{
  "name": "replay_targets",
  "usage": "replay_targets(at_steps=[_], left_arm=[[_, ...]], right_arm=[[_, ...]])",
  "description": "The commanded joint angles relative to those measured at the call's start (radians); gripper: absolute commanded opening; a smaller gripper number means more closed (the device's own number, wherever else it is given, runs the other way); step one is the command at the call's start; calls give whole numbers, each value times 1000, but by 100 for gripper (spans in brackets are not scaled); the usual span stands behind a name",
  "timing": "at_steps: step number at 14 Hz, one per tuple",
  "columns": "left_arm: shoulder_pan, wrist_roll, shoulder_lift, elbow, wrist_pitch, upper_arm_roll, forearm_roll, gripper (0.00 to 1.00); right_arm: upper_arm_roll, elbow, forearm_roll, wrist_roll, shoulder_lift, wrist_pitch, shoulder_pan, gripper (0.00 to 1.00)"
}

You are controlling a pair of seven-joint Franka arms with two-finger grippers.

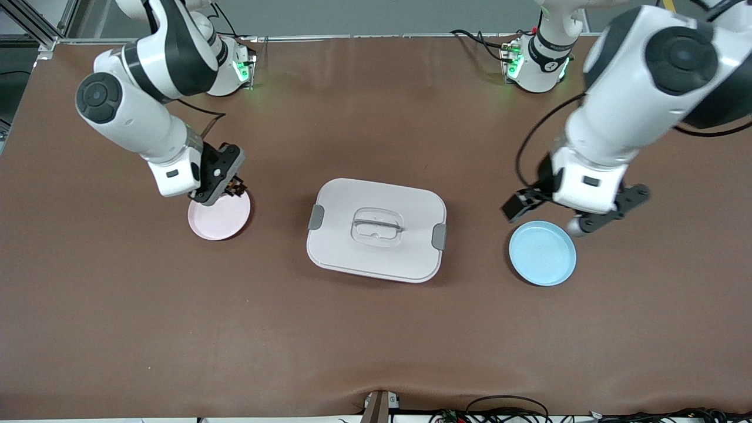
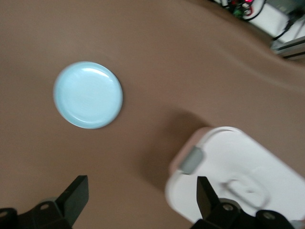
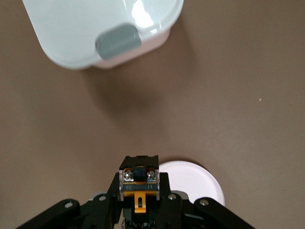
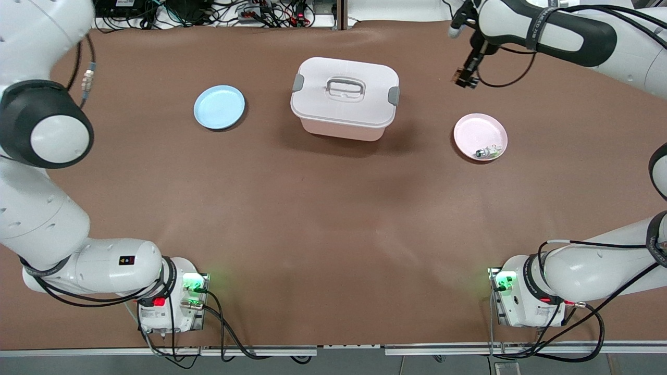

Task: Transfer orange switch to right arm and place
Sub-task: 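Carry the switch to the white plate while the left gripper withdraws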

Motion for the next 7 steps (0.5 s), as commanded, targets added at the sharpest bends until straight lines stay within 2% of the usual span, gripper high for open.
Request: replay_targets(at_steps=[1, 3, 7], left_arm=[[85, 208, -59, -21, -67, -5, 31, 100], [132, 344, -89, -23, -121, -5, 31, 100], [157, 383, -154, -49, -162, 1, 28, 100]], right_arm=[[14, -42, -41, -164, -10, 12, -53, 0], [13, -87, -58, -284, -13, 62, -76, 0], [14, -200, -73, -468, -16, 212, -130, 0]])
